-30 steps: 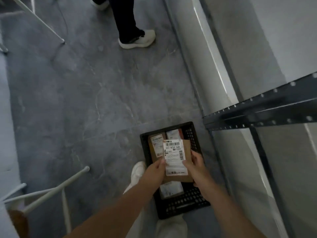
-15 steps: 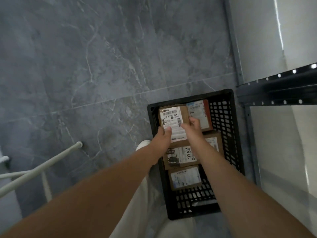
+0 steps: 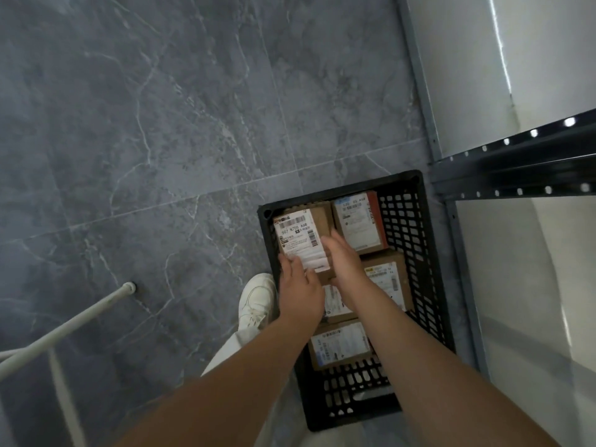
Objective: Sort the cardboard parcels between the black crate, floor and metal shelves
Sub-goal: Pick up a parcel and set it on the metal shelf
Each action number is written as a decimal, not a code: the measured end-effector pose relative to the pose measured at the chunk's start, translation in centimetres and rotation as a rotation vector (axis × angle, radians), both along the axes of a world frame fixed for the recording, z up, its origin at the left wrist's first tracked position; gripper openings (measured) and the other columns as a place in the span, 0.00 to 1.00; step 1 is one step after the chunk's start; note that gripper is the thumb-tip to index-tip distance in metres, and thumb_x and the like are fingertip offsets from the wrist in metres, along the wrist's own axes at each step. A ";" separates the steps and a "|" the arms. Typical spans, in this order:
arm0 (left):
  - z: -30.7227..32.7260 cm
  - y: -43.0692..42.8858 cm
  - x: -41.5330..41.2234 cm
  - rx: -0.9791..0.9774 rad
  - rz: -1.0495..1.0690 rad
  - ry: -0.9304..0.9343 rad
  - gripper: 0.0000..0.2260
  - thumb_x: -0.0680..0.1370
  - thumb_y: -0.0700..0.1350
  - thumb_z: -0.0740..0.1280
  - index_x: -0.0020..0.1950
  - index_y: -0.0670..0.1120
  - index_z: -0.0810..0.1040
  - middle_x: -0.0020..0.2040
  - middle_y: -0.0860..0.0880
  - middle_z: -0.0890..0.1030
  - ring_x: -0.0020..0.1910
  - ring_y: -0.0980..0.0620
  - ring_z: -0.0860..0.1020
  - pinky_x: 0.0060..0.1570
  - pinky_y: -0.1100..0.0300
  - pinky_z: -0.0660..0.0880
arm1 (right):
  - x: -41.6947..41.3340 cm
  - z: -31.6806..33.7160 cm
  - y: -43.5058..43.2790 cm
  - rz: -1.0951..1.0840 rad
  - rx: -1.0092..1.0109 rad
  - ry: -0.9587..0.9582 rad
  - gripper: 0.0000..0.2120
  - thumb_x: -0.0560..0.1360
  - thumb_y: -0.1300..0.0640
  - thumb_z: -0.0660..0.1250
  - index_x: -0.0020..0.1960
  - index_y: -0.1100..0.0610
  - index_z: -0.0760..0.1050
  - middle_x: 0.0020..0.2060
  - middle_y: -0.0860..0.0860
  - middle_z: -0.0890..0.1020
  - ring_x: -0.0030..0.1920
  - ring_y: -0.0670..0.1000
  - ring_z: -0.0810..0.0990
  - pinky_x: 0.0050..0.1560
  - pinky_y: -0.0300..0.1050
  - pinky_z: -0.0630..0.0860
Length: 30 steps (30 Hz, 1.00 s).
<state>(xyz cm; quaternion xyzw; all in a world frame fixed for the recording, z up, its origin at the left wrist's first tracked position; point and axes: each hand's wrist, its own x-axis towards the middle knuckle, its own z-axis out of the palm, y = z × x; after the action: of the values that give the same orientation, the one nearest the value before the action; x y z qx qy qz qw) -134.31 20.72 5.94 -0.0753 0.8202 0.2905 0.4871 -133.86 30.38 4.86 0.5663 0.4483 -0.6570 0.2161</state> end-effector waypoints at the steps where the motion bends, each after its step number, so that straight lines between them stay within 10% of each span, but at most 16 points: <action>1: 0.2 0.4 -0.2 -0.044 -0.025 -0.004 0.23 0.85 0.47 0.47 0.80 0.47 0.48 0.80 0.50 0.41 0.79 0.50 0.45 0.75 0.56 0.44 | 0.0 0.4 0.2 0.026 -0.012 -0.007 0.22 0.80 0.49 0.60 0.72 0.37 0.63 0.62 0.47 0.78 0.61 0.50 0.77 0.61 0.53 0.73; 9: 2.3 2.1 -2.4 0.104 0.219 -0.048 0.22 0.85 0.44 0.50 0.79 0.46 0.54 0.80 0.49 0.51 0.78 0.50 0.54 0.77 0.54 0.50 | 1.5 2.9 -0.1 0.165 0.041 -0.038 0.31 0.82 0.51 0.58 0.80 0.48 0.47 0.78 0.53 0.59 0.75 0.55 0.61 0.70 0.51 0.62; 17: 13.1 1.6 -3.5 -0.139 -0.070 0.127 0.19 0.84 0.46 0.49 0.75 0.48 0.65 0.77 0.48 0.64 0.77 0.48 0.59 0.76 0.42 0.46 | 2.2 13.8 1.3 0.660 0.404 0.014 0.30 0.82 0.48 0.54 0.80 0.55 0.48 0.79 0.52 0.53 0.79 0.54 0.49 0.78 0.54 0.51; 30: 59.1 12.3 -11.1 0.019 -0.362 1.131 0.25 0.83 0.48 0.51 0.80 0.47 0.51 0.81 0.51 0.49 0.79 0.54 0.45 0.75 0.42 0.41 | -6.8 63.5 14.7 0.857 1.462 0.394 0.31 0.83 0.50 0.54 0.80 0.57 0.45 0.80 0.52 0.48 0.79 0.52 0.44 0.77 0.56 0.46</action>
<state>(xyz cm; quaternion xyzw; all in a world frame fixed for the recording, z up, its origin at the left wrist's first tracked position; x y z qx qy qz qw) -145.42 33.01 65.07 0.2365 0.9496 0.2051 0.0169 -140.61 45.03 68.37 0.2212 0.9617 -0.1522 -0.0546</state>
